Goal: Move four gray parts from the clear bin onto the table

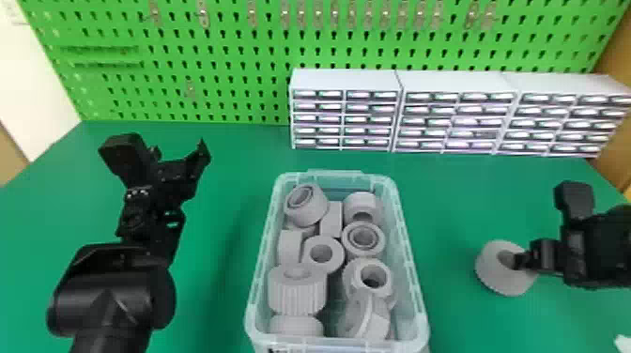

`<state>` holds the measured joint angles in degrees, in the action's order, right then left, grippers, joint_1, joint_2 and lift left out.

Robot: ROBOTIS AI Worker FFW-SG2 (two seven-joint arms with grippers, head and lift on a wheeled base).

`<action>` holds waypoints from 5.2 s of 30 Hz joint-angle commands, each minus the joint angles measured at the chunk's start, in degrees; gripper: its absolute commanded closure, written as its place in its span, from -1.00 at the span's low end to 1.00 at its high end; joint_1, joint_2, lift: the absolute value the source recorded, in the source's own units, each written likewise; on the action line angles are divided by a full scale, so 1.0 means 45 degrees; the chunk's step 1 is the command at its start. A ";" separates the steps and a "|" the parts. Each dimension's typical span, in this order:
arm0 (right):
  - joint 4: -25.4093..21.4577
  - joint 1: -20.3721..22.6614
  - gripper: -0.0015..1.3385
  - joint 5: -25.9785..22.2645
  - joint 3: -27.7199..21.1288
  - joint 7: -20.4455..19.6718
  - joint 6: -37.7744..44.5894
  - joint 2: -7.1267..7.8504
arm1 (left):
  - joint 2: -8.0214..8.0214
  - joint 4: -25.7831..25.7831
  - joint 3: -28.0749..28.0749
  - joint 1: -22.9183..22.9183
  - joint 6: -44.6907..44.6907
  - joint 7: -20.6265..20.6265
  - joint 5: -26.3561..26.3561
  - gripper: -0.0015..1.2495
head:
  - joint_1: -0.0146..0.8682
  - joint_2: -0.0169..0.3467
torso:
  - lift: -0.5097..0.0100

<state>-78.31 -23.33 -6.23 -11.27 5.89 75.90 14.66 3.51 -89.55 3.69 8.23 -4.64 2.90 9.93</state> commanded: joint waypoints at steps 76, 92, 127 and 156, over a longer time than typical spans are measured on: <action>-0.4628 -0.1788 -0.55 -0.1935 0.2563 0.0001 0.2685 0.0316 | 0.0000 -0.0001 -0.0351 -0.0070 -0.0278 0.0117 -0.0195 -0.44 | 0.60 -0.51 | 0.76; -0.4804 -0.2355 -0.54 -0.2931 0.3325 0.0001 0.2861 0.0082 | 0.0000 -0.0001 -0.0292 -0.0011 -0.0278 0.0098 -0.0156 -0.44 | 0.60 -0.51 | 0.76; -0.4140 -0.3195 -0.53 -0.3829 0.6235 0.0001 0.2666 -0.0563 | 0.0000 0.0018 -0.0409 0.0223 -0.0297 0.0117 -0.0156 -0.44 | 0.60 -0.51 | 0.76; -0.3632 -0.3488 -0.52 -0.5568 0.8540 0.0001 0.2607 -0.0621 | 0.0000 0.0038 -0.0195 0.0086 -0.0297 0.0176 -0.0175 -0.44 | 0.60 -0.51 | 0.76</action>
<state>-94.62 -39.18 -30.75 25.96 5.89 87.78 12.02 3.51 -89.47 2.55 8.78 -5.97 3.47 9.14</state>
